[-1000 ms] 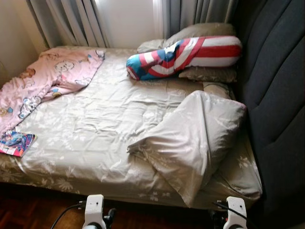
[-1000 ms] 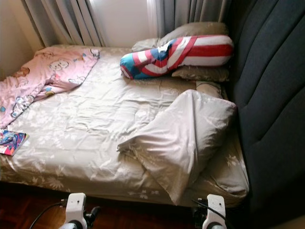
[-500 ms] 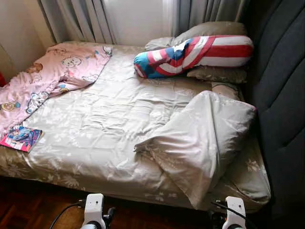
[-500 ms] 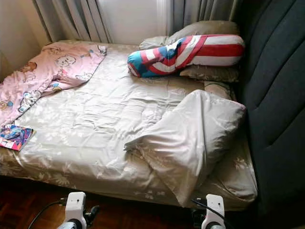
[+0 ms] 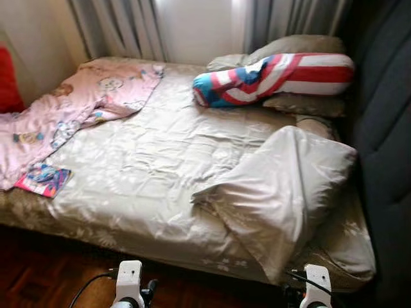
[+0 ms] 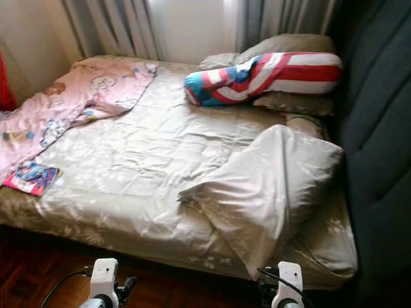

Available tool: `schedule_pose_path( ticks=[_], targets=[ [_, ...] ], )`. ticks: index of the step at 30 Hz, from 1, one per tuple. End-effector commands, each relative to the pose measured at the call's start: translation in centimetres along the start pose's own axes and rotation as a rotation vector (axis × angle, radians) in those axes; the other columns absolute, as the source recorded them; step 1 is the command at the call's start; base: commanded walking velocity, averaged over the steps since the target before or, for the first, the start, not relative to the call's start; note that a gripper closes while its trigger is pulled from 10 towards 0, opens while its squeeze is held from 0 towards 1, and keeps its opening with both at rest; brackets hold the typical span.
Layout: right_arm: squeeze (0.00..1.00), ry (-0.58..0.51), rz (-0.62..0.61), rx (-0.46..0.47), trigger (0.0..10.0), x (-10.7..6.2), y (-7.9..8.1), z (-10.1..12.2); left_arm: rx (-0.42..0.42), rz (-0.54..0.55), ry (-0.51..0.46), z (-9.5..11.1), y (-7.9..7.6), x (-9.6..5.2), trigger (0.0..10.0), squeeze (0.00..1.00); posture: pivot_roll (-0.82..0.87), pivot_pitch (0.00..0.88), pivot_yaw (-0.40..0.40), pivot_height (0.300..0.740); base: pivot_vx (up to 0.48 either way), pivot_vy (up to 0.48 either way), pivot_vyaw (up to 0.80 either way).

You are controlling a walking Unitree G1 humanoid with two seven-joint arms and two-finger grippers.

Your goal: Clean up the room

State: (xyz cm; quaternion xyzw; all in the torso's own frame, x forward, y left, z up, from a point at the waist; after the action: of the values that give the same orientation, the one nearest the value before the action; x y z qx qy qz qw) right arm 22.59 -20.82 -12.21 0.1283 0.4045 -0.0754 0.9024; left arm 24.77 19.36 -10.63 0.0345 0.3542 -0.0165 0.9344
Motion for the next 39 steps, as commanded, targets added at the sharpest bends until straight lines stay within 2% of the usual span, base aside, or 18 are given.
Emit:
schedule_pose_path(
  ticks=[1, 9, 18, 28, 31, 35, 39],
  targets=[
    [0.0, 0.001, -0.002, 0.008, 10.0, 0.0, 0.0, -0.1, 0.015, -0.004, 0.011, -0.2, 0.0, 0.0, 10.0, 0.0, -0.04, 0.036, 0.012, 0.74, 0.0, 0.0, 0.0],
    [0.0, -0.002, -0.006, 0.015, 10.0, 0.0, 0.0, -0.1, 0.004, 0.001, 0.002, 0.0, 0.2, 0.0, 10.0, 0.0, -0.05, 0.041, 0.014, 0.74, 0.0, 0.0, 0.0],
    [0.0, -0.029, -0.005, 0.028, 10.0, 0.0, 0.0, 0.3, -0.011, 0.005, -0.076, 2.3, 0.1, 0.5, 10.0, 0.0, -0.06, 0.041, 0.018, 0.74, 0.0, 0.0, 0.0],
    [0.0, -0.111, 0.008, 0.037, 10.0, -0.1, 0.2, 1.4, -0.02, 0.023, -0.299, 8.0, 0.8, 0.6, 10.0, 0.0, -0.07, 0.022, 0.019, 0.74, 0.0, 0.0, 0.0],
    [0.0, -0.176, 0.026, 0.047, 10.0, -0.3, 0.5, 2.3, -0.012, -0.005, -0.385, 9.5, 0.4, 0.1, 10.0, 0.0, -0.08, 0.011, 0.019, 0.74, 0.0, 0.0, 0.0],
    [0.0, -0.21, 0.037, 0.057, 10.0, -0.5, 0.5, 2.6, 0.008, -0.031, -0.45, 10.3, -0.5, -0.4, 10.0, 0.0, -0.1, 0.001, 0.019, 0.74, 0.0, 0.0, 0.0],
    [0.0, -0.223, 0.043, 0.062, 10.0, -0.6, 0.5, 2.5, 0.015, -0.03, -0.506, 11.0, -0.4, -1.1, 10.0, 0.0, -0.11, 0.0, 0.016, 0.74, 0.0, 0.0, 0.0]
  ],
)
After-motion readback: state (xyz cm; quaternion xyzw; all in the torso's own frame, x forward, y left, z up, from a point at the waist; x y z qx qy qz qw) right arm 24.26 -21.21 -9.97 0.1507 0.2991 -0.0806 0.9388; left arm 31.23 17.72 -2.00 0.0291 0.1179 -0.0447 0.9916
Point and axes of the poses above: a point about 5 cm out from each wrist's last joint towards the gripper, its own x axis pointing out of the wrist towards the gripper, its own z axis along the axis of the wrist's last joint, y = z × x, the point moved 6 cm from there along x, pointing out of the wrist towards the gripper, and after that the axes turned 7 degrees about x, right-handed, at the moved point
